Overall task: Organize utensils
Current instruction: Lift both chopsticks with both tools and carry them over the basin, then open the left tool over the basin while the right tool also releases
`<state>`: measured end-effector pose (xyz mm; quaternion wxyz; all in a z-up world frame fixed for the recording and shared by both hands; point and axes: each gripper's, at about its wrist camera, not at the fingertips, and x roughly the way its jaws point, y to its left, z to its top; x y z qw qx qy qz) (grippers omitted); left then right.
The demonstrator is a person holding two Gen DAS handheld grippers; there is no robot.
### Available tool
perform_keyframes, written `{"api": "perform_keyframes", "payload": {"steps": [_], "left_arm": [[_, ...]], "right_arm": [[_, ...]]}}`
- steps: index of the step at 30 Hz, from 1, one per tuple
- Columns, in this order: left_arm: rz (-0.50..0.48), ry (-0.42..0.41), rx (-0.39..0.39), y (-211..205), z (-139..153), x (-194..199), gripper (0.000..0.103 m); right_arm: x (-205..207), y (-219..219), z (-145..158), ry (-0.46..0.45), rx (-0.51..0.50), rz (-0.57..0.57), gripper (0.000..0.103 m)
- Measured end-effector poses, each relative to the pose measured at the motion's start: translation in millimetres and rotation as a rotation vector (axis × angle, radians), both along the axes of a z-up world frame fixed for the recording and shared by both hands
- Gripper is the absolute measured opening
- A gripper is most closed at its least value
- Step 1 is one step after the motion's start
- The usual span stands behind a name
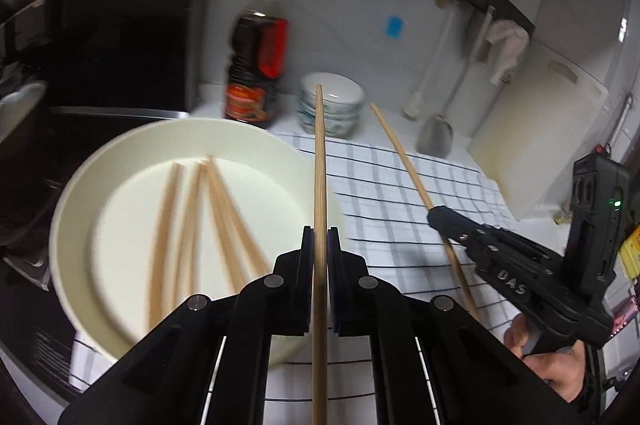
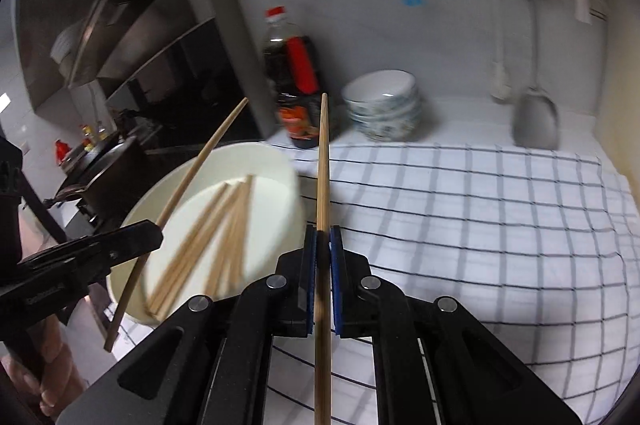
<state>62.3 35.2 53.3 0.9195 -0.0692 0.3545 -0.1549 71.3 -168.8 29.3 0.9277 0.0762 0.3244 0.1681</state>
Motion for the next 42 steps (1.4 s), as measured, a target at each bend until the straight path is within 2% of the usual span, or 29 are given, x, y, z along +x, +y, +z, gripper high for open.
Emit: {"api": "perform_keyframes", "payload": {"steps": [5, 10, 16, 23, 24, 25, 27, 28, 29, 31, 33, 35, 37, 42], "left_arm": [[0.103, 0.006, 0.029, 53, -7, 14, 0.007], [0.139, 0.027, 0.049, 82, -20, 30, 0.007], [0.159, 0.064, 0.068, 100, -36, 50, 0.007], [0.155, 0.119, 0.076, 104, -54, 62, 0.008], [0.159, 0.123, 0.073, 106, -55, 62, 0.008], [0.165, 0.120, 0.066, 108, -54, 61, 0.014], [0.181, 0.109, 0.067, 111, -52, 58, 0.039], [0.195, 0.097, 0.065, 114, -50, 55, 0.068], [0.215, 0.076, 0.058, 117, -48, 50, 0.082], [0.253, 0.046, 0.065, 122, -43, 42, 0.082], [0.267, 0.043, 0.077, 124, -40, 37, 0.082], [0.275, 0.046, 0.080, 125, -39, 33, 0.088], [0.276, 0.040, 0.093, 123, -37, 27, 0.092], [0.280, 0.014, 0.137, 119, -32, 13, 0.096]], "right_arm": [[23, 57, 7, 0.009, -0.003, 0.067, 0.006], [47, 109, 1, 0.043, -0.016, 0.116, 0.006], [66, 139, -20, 0.111, -0.045, 0.124, 0.007], [68, 148, -33, 0.152, -0.083, 0.111, 0.007], [67, 148, -33, 0.152, -0.089, 0.108, 0.010], [65, 146, -32, 0.147, -0.090, 0.105, 0.020], [59, 141, -27, 0.112, -0.089, 0.086, 0.027], [58, 138, -25, 0.104, -0.087, 0.076, 0.028], [56, 135, -23, 0.100, -0.083, 0.067, 0.029], [53, 129, -20, 0.096, -0.081, 0.051, 0.038], [47, 126, -20, 0.087, -0.098, 0.032, 0.042], [43, 125, -19, 0.081, -0.105, 0.020, 0.045], [37, 122, -19, 0.075, -0.097, 0.017, 0.055], [20, 112, -17, 0.056, -0.092, -0.013, 0.062]]}}
